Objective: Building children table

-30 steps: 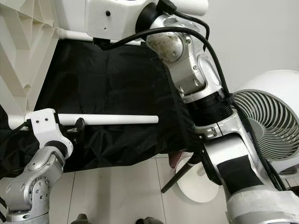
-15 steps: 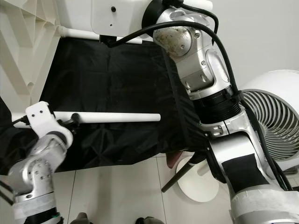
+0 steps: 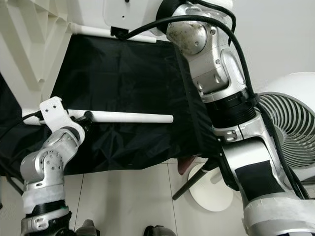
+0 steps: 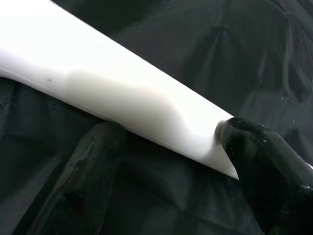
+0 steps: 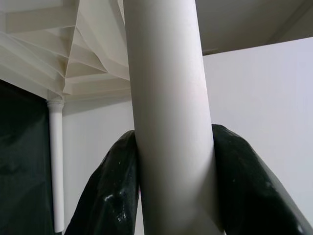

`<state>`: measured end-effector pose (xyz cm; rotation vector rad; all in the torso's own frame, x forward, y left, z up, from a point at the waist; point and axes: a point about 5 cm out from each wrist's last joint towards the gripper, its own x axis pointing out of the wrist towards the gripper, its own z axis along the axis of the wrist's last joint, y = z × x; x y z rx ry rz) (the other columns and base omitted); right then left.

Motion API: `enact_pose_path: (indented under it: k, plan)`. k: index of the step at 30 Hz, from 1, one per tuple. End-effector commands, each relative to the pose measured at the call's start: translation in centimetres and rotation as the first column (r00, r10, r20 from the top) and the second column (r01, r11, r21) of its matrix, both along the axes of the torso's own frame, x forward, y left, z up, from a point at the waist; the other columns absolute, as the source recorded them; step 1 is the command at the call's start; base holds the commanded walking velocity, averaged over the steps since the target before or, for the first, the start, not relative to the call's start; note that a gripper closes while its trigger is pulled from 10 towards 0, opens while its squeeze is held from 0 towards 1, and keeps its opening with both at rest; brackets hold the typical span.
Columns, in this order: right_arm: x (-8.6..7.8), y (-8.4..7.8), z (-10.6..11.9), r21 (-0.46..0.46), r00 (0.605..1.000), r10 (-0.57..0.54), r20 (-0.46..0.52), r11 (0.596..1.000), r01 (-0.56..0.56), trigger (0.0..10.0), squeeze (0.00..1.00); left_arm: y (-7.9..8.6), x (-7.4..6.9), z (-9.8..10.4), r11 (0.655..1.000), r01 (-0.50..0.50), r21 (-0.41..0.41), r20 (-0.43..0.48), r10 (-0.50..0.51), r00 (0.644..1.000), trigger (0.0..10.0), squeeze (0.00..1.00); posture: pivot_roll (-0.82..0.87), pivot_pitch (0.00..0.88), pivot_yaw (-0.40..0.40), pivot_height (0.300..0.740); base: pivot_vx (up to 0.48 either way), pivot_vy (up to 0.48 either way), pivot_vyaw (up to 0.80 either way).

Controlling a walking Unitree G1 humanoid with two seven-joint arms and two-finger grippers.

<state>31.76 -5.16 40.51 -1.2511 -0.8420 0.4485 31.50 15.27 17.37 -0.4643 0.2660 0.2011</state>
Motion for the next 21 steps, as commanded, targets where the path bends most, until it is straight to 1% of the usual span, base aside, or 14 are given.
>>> enact_pose_path:
  k: [1,2,4,5,9,10,11,12,13,14,16,19,20,21]
  plan:
    - [-0.6,-0.9,0.9,0.082,1.0,0.03,0.003,0.996,-0.03,10.0,0.0,-0.7,0.4,-0.6,0.999,0.013,-0.038,-0.033,-0.014,0.999,10.0,0.0,0.03,0.108,-0.096,0.74,0.0,0.0,0.0]
    - [-0.6,-0.9,0.9,0.082,1.0,0.03,0.003,0.996,-0.03,10.0,0.0,-0.7,0.4,-0.6,0.999,0.013,-0.038,-0.033,-0.014,0.999,10.0,0.0,0.03,0.108,-0.096,0.74,0.0,0.0,0.0]
    - [-0.6,-0.9,0.9,0.083,1.0,0.029,0.001,0.996,-0.029,10.0,0.0,-0.7,0.6,-0.6,0.997,-0.012,-0.074,-0.034,0.009,0.999,10.0,0.0,0.02,0.108,-0.096,0.74,0.0,0.0,0.0]
    - [-0.5,-0.9,0.8,0.089,1.0,0.03,-0.007,0.996,-0.029,10.0,0.0,-0.6,1.1,-0.8,0.989,-0.045,-0.138,-0.05,0.039,0.998,10.0,0.0,0.03,0.109,-0.097,0.74,0.0,0.0,0.0]
    - [-0.4,-0.9,0.8,0.09,1.0,0.03,-0.009,0.995,-0.029,10.0,0.0,-0.6,1.3,-0.8,0.986,-0.051,-0.157,-0.054,0.043,0.998,10.0,0.0,0.03,0.108,-0.096,0.74,0.0,0.0,0.0]
    - [-0.4,-0.9,0.7,0.092,0.999,0.032,-0.01,0.995,-0.031,10.0,0.0,-0.6,1.6,-1.0,0.974,-0.063,-0.216,-0.065,0.05,0.997,10.0,0.0,0.03,0.109,-0.094,0.74,0.0,0.0,0.0]
    - [-0.4,-0.8,0.7,0.092,0.999,0.033,-0.012,0.995,-0.032,10.0,0.0,-0.7,1.8,-1.3,0.966,-0.069,-0.25,-0.093,0.047,0.995,10.0,0.0,0.03,0.108,-0.09,0.74,0.0,0.0,0.0]
    - [-0.4,-0.8,0.7,0.092,0.999,0.033,-0.012,0.995,-0.032,10.0,0.0,-0.7,1.8,-1.3,0.966,-0.069,-0.25,-0.093,0.047,0.995,10.0,0.0,0.03,0.108,-0.09,0.74,0.0,0.0,0.0]
    - [-0.3,-0.8,0.7,0.09,0.999,0.033,-0.012,0.995,-0.032,10.0,0.0,-0.6,1.9,-1.4,0.953,-0.09,-0.288,-0.097,0.064,0.993,10.0,0.0,0.02,0.108,-0.084,0.74,0.0,0.0,0.0]
    - [-0.3,-0.8,0.7,0.09,0.999,0.033,-0.012,0.995,-0.032,10.0,0.0,-0.6,1.9,-1.4,0.953,-0.09,-0.288,-0.097,0.064,0.993,10.0,0.0,0.02,0.108,-0.084,0.74,0.0,0.0,0.0]
    - [-0.3,-0.8,0.5,0.089,1.0,0.026,-0.017,0.996,-0.024,10.0,0.0,-0.5,1.8,-2.1,0.937,-0.106,-0.334,-0.143,0.061,0.988,10.0,0.0,0.02,0.106,-0.079,0.74,0.0,0.0,0.0]
    - [-0.3,-0.8,0.5,0.088,1.0,0.023,-0.02,0.996,-0.021,10.0,0.0,-0.6,1.8,-2.5,0.931,-0.11,-0.349,-0.163,0.056,0.985,10.0,0.0,0.02,0.104,-0.077,0.74,0.0,0.0,0.0]
    - [-0.3,-0.9,0.4,0.091,1.0,0.022,-0.022,0.996,-0.02,10.0,0.0,-0.9,2.0,-2.5,0.941,-0.094,-0.325,-0.146,0.048,0.988,10.0,0.0,0.03,0.099,-0.08,0.74,0.0,0.0,0.0]
    - [-0.3,-0.9,0.4,0.091,1.0,0.022,-0.022,0.996,-0.02,10.0,0.0,-0.9,2.0,-2.5,0.941,-0.094,-0.325,-0.146,0.048,0.988,10.0,0.0,0.03,0.099,-0.08,0.74,0.0,0.0,0.0]
